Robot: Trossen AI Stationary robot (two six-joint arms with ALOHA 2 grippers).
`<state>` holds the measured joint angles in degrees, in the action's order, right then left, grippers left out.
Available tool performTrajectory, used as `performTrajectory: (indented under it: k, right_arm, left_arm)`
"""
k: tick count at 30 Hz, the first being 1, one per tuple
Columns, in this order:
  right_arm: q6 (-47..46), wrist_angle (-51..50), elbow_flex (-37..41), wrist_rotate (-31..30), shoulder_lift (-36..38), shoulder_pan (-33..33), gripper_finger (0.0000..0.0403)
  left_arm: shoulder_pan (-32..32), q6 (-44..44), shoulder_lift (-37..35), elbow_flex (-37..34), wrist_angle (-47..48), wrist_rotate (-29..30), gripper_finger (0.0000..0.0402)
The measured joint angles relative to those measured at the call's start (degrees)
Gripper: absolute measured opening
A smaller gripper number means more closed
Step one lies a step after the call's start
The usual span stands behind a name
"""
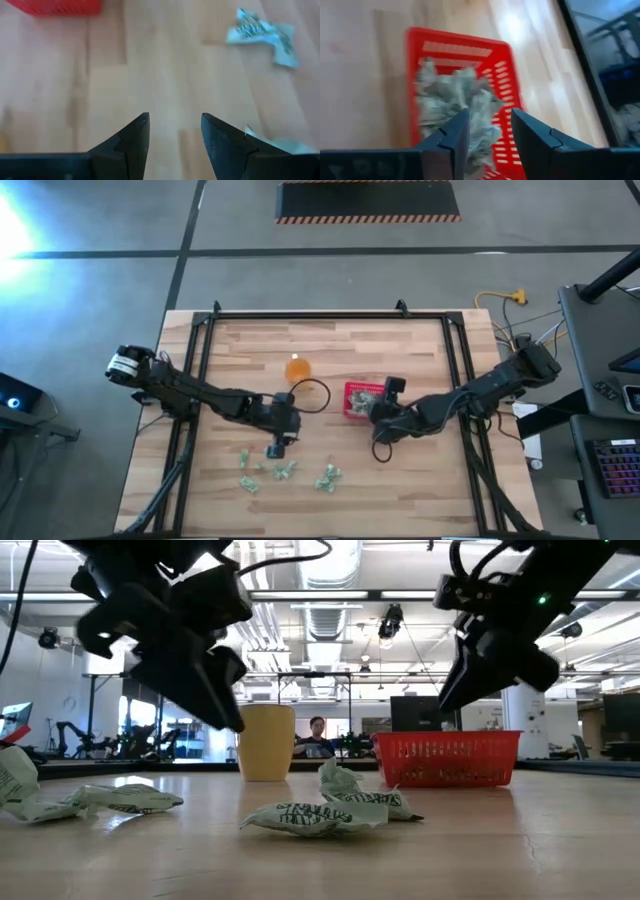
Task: Pick and place Stevia / Truvia into bins
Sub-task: Put the stevia packet into the basket
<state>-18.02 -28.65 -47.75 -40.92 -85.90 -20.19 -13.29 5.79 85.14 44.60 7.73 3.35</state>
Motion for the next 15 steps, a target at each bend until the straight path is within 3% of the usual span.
performTrajectory:
  k: [7, 15]
  right_arm:
    - [2.0, -0.8, -1.3, 10.2, 0.0, -1.7, 0.0138]
    - [2.2, -0.7, -1.3, 11.5, 0.0, -3.2, 0.0127]
  left_arm:
    - [-3.5, 4.7, 0.0, 0.0, 2.3, -5.3, 0.0162]
    - [-8.9, 7.4, 1.0, 0.0, 0.1, -6.8, 0.0162]
